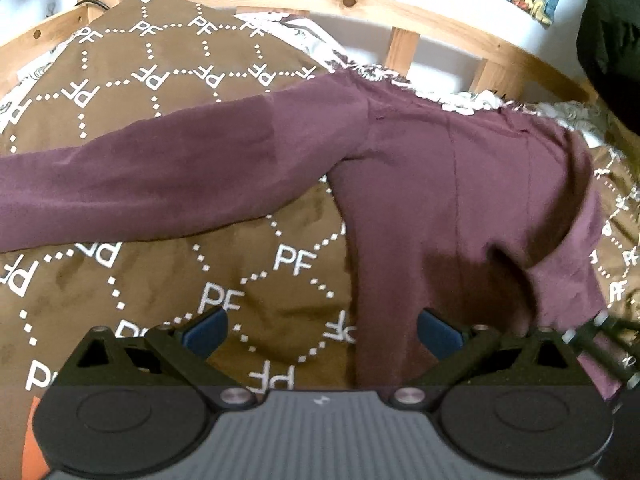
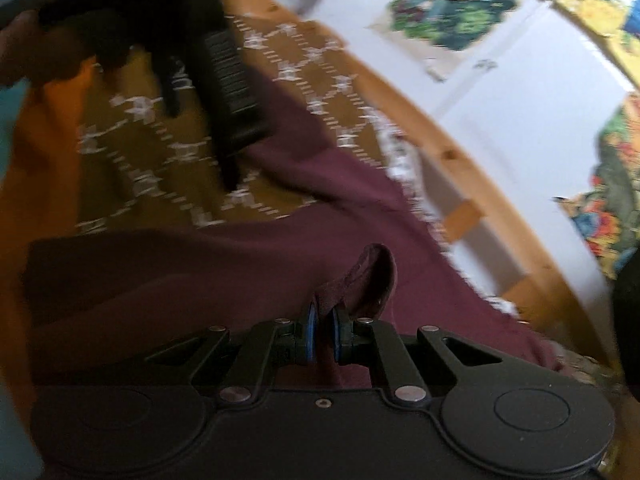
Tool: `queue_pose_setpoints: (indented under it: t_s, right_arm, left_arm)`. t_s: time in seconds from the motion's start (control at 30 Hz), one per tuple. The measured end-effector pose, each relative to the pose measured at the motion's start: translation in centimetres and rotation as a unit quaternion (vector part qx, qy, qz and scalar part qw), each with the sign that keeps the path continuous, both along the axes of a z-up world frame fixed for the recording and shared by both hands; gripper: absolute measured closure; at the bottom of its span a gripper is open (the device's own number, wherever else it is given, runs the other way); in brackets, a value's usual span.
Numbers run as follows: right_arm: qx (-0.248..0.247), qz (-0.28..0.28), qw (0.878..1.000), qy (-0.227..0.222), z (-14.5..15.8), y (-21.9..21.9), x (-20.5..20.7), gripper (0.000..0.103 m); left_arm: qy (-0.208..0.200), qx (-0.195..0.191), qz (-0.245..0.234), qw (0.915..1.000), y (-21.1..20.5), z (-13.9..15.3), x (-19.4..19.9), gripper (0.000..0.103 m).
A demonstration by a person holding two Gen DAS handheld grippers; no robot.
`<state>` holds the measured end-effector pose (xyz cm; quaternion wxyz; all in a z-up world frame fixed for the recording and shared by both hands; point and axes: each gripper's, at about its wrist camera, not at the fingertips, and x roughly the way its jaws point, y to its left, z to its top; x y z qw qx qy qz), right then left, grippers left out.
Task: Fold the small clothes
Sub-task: 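Lift the sleeve with the right gripper and carry it across the sweater body, then lay the sleeve on the body and open the right gripper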
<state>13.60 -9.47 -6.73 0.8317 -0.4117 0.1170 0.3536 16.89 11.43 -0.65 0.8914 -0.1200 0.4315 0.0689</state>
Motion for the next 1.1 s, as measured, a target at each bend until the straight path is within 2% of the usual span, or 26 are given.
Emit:
queue_pose_setpoints:
  t_s: [0.1,0.2,0.27,0.37,0.47,0.57,0.63,0.7,0.77,0.8,0.83,0.87,0.9,0.93,0.97,1.0,1.03,1.07,1.1]
  right_arm:
    - [-0.009,0.017,1.0,0.022,-1.1,0.3,-0.6,0.089]
    - [0.015,0.02,0.998,0.064,-0.9,-0.6,-0.7,0.074]
    - [0.038,0.015,0.995,0.094,-0.3,-1.9,-0.6,0.054]
    - [0.065,-0.003,0.991,0.116,0.5,-3.9,-0.7,0.036]
    - [0.09,-0.04,0.987,0.126,1.6,-6.2,0.0,0.028]
    - [0.117,-0.095,0.982,0.115,2.7,-8.4,1.8,0.024]
    - [0.134,-0.142,0.975,0.106,3.5,-9.7,3.7,0.024]
    - [0.158,-0.185,0.964,0.104,4.4,-11.0,6.4,0.026]
    - [0.181,-0.231,0.95,0.107,5.2,-12.1,9.9,0.034]
    - [0.188,-0.249,0.944,0.11,5.4,-12.4,11.5,0.038]
    - [0.197,-0.269,0.936,0.116,5.8,-12.8,13.5,0.043]
    - [0.205,-0.286,0.928,0.123,6.0,-13.1,15.3,0.047]
    - [0.213,-0.302,0.92,0.129,6.2,-13.5,16.9,0.049]
    - [0.222,-0.316,0.912,0.139,6.5,-13.8,18.7,0.052]
    - [0.23,-0.328,0.903,0.153,6.6,-14.0,20.2,0.052]
    - [0.236,-0.339,0.894,0.171,6.5,-14.0,21.7,0.054]
    - [0.242,-0.35,0.886,0.184,6.5,-14.0,22.6,0.061]
    - [0.255,-0.362,0.874,0.2,6.4,-14.0,23.7,0.078]
    - [0.265,-0.367,0.866,0.213,6.4,-14.1,24.4,0.088]
  left_arm:
    - [-0.015,-0.013,-0.009,0.9998,-0.1,0.3,0.0,0.001]
    - [-0.029,-0.027,-0.018,0.9991,-0.4,0.4,0.2,0.001]
    - [-0.038,-0.04,-0.023,0.9982,-0.6,0.4,0.7,0.001]
    - [-0.045,-0.058,-0.031,0.9968,-1.0,0.1,1.6,0.001]
    - [-0.051,-0.104,-0.053,0.9919,-1.4,-0.3,2.7,0.001]
    - [-0.053,-0.124,-0.086,0.9871,-2.5,-1.1,4.0,0.001]
    - [-0.046,-0.119,-0.098,0.987,-3.3,-1.8,4.8,0.008]
    - [-0.032,-0.119,-0.108,0.9865,-3.9,-2.7,5.7,0.023]
    - [-0.024,-0.12,-0.115,0.9858,-4.5,-3.3,6.2,0.031]
    - [-0.025,-0.124,-0.121,0.9845,-4.7,-3.5,6.4,0.041]
    - [-0.027,-0.128,-0.128,0.9831,-4.9,-3.6,6.5,0.045]
    - [-0.027,-0.125,-0.138,0.9822,-5.2,-3.7,6.7,0.056]
    - [-0.025,-0.119,-0.144,0.9821,-5.5,-3.7,6.7,0.072]
    - [-0.023,-0.111,-0.149,0.9823,-5.8,-3.8,6.8,0.081]
    - [-0.021,-0.102,-0.155,0.9824,-6.0,-3.8,6.9,0.095]
    - [-0.021,-0.095,-0.16,0.9824,-6.2,-3.9,6.8,0.103]
    - [-0.027,-0.092,-0.164,0.9818,-6.2,-3.7,6.5,0.103]
    - [-0.036,-0.088,-0.169,0.9809,-6.2,-3.6,6.1,0.103]
    - [-0.047,-0.08,-0.176,0.98,-6.4,-3.3,5.7,0.103]
